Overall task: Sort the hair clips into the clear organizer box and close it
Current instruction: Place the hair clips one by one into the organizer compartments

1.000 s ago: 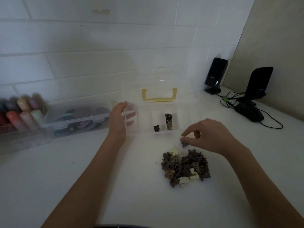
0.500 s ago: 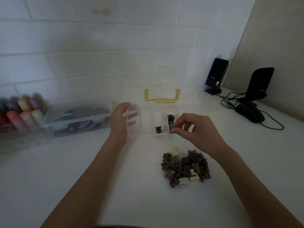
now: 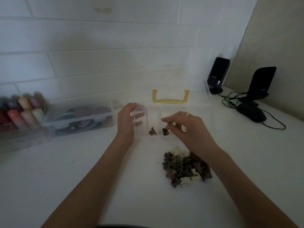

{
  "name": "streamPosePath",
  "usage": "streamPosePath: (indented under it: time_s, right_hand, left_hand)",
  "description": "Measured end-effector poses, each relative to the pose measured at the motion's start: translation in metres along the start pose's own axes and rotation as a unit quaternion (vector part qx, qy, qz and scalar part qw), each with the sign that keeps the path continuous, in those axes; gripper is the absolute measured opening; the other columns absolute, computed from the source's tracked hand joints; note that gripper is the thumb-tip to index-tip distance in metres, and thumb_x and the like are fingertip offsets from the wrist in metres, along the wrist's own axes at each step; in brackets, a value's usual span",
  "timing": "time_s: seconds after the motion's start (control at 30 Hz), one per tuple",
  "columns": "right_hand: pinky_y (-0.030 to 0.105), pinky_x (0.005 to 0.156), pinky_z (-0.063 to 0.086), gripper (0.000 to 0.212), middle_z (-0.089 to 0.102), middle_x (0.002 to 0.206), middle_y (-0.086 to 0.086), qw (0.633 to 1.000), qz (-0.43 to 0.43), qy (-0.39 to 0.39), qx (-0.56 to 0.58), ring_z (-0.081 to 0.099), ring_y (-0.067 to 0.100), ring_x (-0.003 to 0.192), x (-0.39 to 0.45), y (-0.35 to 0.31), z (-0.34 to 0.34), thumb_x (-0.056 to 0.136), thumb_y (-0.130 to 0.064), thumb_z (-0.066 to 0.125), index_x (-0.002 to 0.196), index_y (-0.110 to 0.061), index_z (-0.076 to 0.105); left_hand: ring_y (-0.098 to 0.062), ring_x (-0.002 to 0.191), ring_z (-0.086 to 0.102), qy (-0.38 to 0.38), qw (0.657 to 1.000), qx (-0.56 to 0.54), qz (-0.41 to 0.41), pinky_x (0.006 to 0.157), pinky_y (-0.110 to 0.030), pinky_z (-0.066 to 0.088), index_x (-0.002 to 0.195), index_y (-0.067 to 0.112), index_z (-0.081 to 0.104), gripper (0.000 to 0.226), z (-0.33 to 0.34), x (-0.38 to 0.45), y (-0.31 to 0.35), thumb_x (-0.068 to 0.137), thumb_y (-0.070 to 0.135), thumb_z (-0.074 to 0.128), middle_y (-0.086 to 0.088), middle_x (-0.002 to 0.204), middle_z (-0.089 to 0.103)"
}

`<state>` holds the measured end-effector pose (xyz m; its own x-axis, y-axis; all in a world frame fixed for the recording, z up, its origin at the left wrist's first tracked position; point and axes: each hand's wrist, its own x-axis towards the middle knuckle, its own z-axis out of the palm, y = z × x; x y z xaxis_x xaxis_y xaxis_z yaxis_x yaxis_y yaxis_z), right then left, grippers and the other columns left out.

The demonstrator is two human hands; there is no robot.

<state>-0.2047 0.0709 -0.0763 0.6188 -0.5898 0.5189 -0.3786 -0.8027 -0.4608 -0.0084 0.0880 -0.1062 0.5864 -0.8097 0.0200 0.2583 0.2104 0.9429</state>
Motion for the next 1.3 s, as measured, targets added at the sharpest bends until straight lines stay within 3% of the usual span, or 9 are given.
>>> streamPosePath:
  time_s: [0.13,0.3,0.4,0.53,0.67,0.9,1.1,1.2,1.3]
  right_hand:
    - [0.028,0.075,0.051,0.019,0.068,0.095,-0.014,0.985,-0.009,-0.138,-0.103,0.061,0.008,0.077,-0.005,0.013,-0.018,0.087,-0.018,0.064,0.101,-0.028,0.072]
    - [0.012,0.063,0.037,0.017,0.068,0.095,-0.016,0.981,-0.06,-0.11,-0.149,0.055,-0.008,0.079,-0.007,0.011,-0.024,0.084,-0.021,0.067,0.095,-0.032,0.074]
    - [0.015,0.065,0.039,0.019,0.067,0.092,-0.016,0.964,-0.011,-0.193,-0.181,0.049,-0.006,0.069,-0.005,0.005,-0.029,0.087,-0.038,0.061,0.104,-0.043,0.067]
    - [0.021,0.069,0.038,0.028,0.064,0.088,-0.014,0.928,0.058,-0.284,-0.236,0.046,0.002,0.076,-0.008,0.01,-0.024,0.089,-0.043,0.056,0.117,-0.048,0.058]
    - [0.018,0.058,0.034,0.023,0.051,0.07,-0.018,0.935,0.067,-0.284,-0.204,0.046,0.001,0.065,-0.007,0.016,-0.021,0.087,-0.043,0.059,0.109,-0.043,0.065]
    - [0.013,0.055,0.032,0.024,0.059,0.073,-0.011,0.94,0.069,-0.313,-0.113,0.05,0.001,0.062,-0.009,0.016,-0.019,0.087,-0.037,0.061,0.109,-0.047,0.062]
    - [0.019,0.056,0.038,0.015,0.052,0.063,-0.012,0.97,0.055,-0.231,-0.041,0.047,0.002,0.055,-0.01,0.018,-0.015,0.079,-0.038,0.07,0.091,-0.036,0.06]
    - [0.028,0.064,0.051,0.018,0.059,0.077,-0.012,0.985,0.051,-0.162,0.011,0.053,0.004,0.063,-0.008,0.016,-0.015,0.076,-0.038,0.073,0.087,-0.033,0.059]
    - [0.022,0.066,0.05,0.015,0.064,0.088,-0.015,0.995,0.074,-0.047,0.036,0.06,0.003,0.071,-0.007,0.018,-0.015,0.079,-0.031,0.072,0.086,-0.029,0.059]
  left_hand:
    - [-0.02,0.083,0.065,0.018,1.0,0.005,0.009,0.074,-0.033,0.044,0.088,0.019,0.062,0.015,-0.002,-0.001,0.002,0.088,0.025,0.049,-0.003,0.099,0.064]
    - [-0.02,0.084,0.065,0.03,0.999,0.012,0.009,0.076,-0.034,0.044,0.085,0.02,0.062,0.016,-0.002,-0.002,0.004,0.088,0.026,0.047,-0.003,0.102,0.064]
    - [-0.02,0.084,0.065,0.033,0.999,0.012,0.01,0.075,-0.034,0.044,0.08,0.022,0.062,0.017,-0.003,-0.003,0.005,0.089,0.025,0.048,-0.003,0.101,0.064]
    - [-0.019,0.082,0.065,0.036,0.999,0.006,0.009,0.071,-0.032,0.045,0.084,0.021,0.061,0.014,-0.004,0.0,0.004,0.088,0.025,0.048,-0.003,0.102,0.064]
    - [-0.019,0.08,0.064,0.036,0.999,0.009,0.009,0.069,-0.031,0.044,0.087,0.02,0.06,0.014,-0.004,0.002,0.002,0.088,0.025,0.048,-0.004,0.103,0.063]
    - [-0.02,0.082,0.064,0.036,0.999,0.011,0.014,0.073,-0.034,0.044,0.079,0.022,0.061,0.017,-0.004,-0.001,0.004,0.088,0.025,0.047,-0.001,0.095,0.065]
    - [-0.02,0.082,0.063,0.03,0.999,0.016,0.019,0.073,-0.034,0.044,0.081,0.02,0.061,0.017,-0.004,-0.001,0.003,0.089,0.025,0.046,-0.003,0.097,0.064]
    - [-0.02,0.081,0.064,0.028,0.999,0.015,0.022,0.074,-0.034,0.044,0.081,0.02,0.061,0.017,-0.004,-0.001,0.003,0.088,0.024,0.047,-0.003,0.096,0.064]
    - [-0.018,0.079,0.064,0.024,0.999,0.012,0.026,0.072,-0.034,0.045,0.081,0.019,0.061,0.016,-0.005,0.0,0.003,0.087,0.024,0.047,-0.002,0.094,0.065]
